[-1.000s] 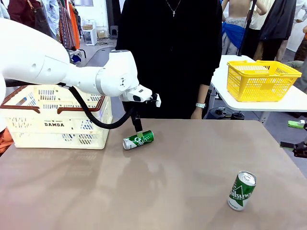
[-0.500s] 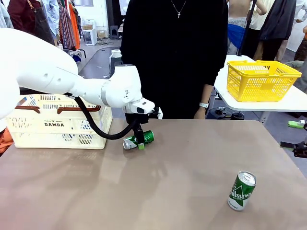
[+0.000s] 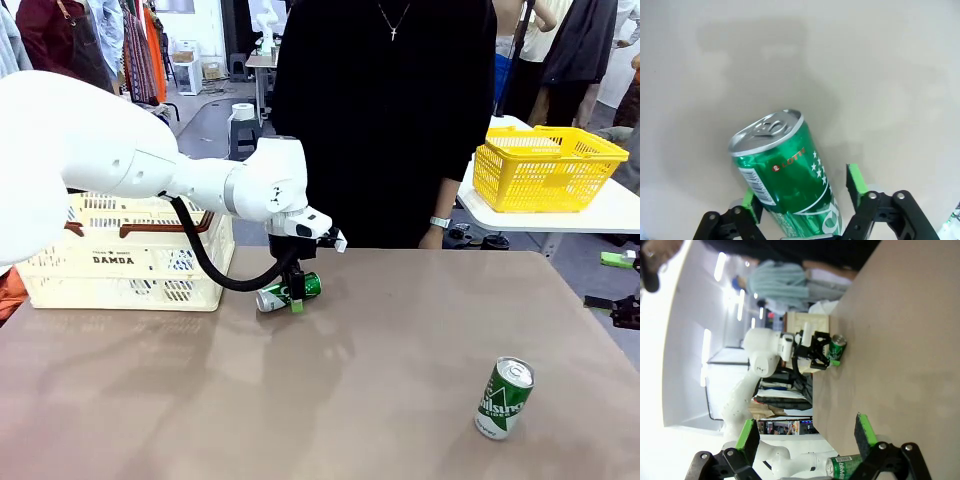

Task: Place the drinks into the Shopping basket.
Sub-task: Pick up one drink and place it into the Shopping basket.

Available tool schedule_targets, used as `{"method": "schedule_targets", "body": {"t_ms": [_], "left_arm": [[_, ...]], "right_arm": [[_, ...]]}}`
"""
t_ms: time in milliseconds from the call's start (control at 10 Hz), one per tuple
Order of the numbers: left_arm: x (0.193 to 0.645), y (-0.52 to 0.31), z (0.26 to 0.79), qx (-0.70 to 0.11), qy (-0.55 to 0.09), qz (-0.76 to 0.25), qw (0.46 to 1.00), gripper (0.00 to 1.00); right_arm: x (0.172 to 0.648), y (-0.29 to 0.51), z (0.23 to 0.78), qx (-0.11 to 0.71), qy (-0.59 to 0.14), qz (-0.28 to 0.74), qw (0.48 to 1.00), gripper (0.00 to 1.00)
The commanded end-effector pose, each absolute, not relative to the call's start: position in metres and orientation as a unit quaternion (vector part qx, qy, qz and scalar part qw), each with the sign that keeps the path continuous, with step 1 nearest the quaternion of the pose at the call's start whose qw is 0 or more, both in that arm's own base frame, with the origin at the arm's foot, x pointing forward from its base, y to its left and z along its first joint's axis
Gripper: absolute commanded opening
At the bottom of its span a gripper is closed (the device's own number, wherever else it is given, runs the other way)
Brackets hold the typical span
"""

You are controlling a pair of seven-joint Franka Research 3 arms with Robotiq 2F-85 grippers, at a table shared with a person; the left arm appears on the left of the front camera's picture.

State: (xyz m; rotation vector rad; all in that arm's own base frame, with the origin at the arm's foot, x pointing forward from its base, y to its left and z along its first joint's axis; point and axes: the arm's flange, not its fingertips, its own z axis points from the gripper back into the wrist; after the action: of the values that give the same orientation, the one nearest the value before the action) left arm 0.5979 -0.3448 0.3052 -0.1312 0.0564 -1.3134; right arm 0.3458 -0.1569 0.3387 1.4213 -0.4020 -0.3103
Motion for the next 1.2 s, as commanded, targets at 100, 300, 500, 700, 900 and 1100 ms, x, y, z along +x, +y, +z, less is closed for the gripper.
{"method": "schedule_targets", "body": {"t_ms": [100, 300, 500, 700, 900, 1100], "left_arm": [[0.602, -0.345, 0.305, -0.039, 0.035, -0.602, 0.797, 0.00], [0.602, -0.346, 0.304, -0.034, 0.038, -0.600, 0.798, 0.00], [0.601, -0.345, 0.306, -0.028, 0.040, -0.598, 0.800, 0.00], [0.593, -0.335, 0.338, -0.035, 0.042, -0.564, 0.824, 0.00], [0.578, -0.317, 0.411, -0.073, 0.034, -0.500, 0.862, 0.00], [0.551, -0.301, 0.486, -0.101, -0.026, -0.455, 0.884, 0.00]], "right_arm": [[0.345, -0.158, 0.344, 0.645, -0.172, -0.144, 0.730, 1.00], [0.345, -0.158, 0.344, 0.645, -0.172, -0.144, 0.730, 1.00], [0.345, -0.158, 0.344, 0.645, -0.172, -0.144, 0.730, 1.00], [0.345, -0.158, 0.344, 0.645, -0.172, -0.144, 0.730, 1.00], [0.345, -0.158, 0.344, 0.645, -0.172, -0.144, 0.730, 1.00], [0.345, -0.158, 0.344, 0.645, -0.172, -0.144, 0.730, 1.00]]}}
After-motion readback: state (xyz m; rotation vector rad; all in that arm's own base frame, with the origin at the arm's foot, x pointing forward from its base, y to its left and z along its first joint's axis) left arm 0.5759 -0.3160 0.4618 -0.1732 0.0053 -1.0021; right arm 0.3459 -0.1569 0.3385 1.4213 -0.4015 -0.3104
